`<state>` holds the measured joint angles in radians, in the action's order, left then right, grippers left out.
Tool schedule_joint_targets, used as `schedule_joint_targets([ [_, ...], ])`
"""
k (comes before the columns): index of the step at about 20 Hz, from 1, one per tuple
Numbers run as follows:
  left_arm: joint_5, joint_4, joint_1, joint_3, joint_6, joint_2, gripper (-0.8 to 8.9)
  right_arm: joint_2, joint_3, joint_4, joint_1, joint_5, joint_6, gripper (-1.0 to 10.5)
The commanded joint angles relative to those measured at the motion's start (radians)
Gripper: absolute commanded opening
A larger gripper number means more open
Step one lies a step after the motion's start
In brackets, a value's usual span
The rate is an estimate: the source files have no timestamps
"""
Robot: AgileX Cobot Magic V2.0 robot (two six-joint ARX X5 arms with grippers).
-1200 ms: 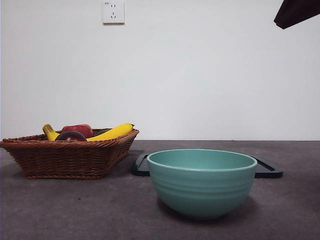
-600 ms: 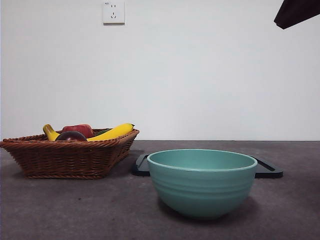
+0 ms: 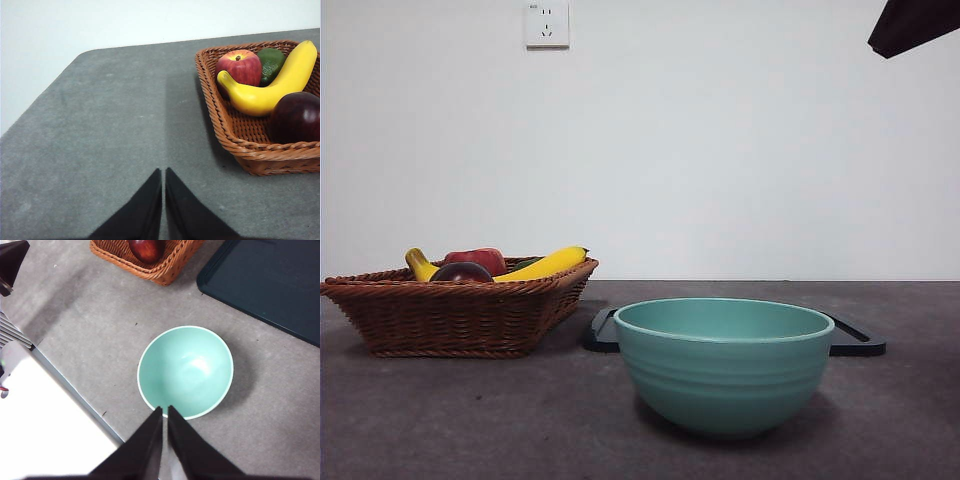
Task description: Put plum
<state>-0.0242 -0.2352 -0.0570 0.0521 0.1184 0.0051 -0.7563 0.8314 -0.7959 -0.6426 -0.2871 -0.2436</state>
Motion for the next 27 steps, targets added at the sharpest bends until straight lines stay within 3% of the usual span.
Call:
schedule_joint_targets([
  [1,0.002,-0.01,-0.003,-0.02,0.011,-0.002,0.1,-0.006,0.016,0.01,-0.008,-0.001,-0.003,0.0],
  [11,0.002,-0.01,-0.003,-0.02,0.011,-0.002,0.1,0.009,0.016,0.01,-0.005,0.005,-0.003,0.1],
  [12,0.002,-0.01,-0.003,-0.02,0.011,-0.002,0.1,0.019,0.016,0.01,0.01,0.032,0.039,0.0],
  [15,0.002,-0.01,-0.003,-0.02,0.011,-0.002,0.1,0.063,0.014,0.057,0.169,0.115,0.176,0.1],
  [19,0.002,-0.01,-0.003,-0.02,0.011,-0.002,0.1,0.182,-0.019,0.192,0.452,0.116,0.283,0.1],
  [23,0.002,-0.01,-0.003,-0.02,0.011,-0.002,0.1,0.304,-0.168,0.425,0.624,0.117,0.314,0.1],
  [27,0.002,-0.01,-0.003,-0.02,0.011,-0.002,0.1,0.426,-0.385,0.648,0.669,0.141,0.313,0.0],
])
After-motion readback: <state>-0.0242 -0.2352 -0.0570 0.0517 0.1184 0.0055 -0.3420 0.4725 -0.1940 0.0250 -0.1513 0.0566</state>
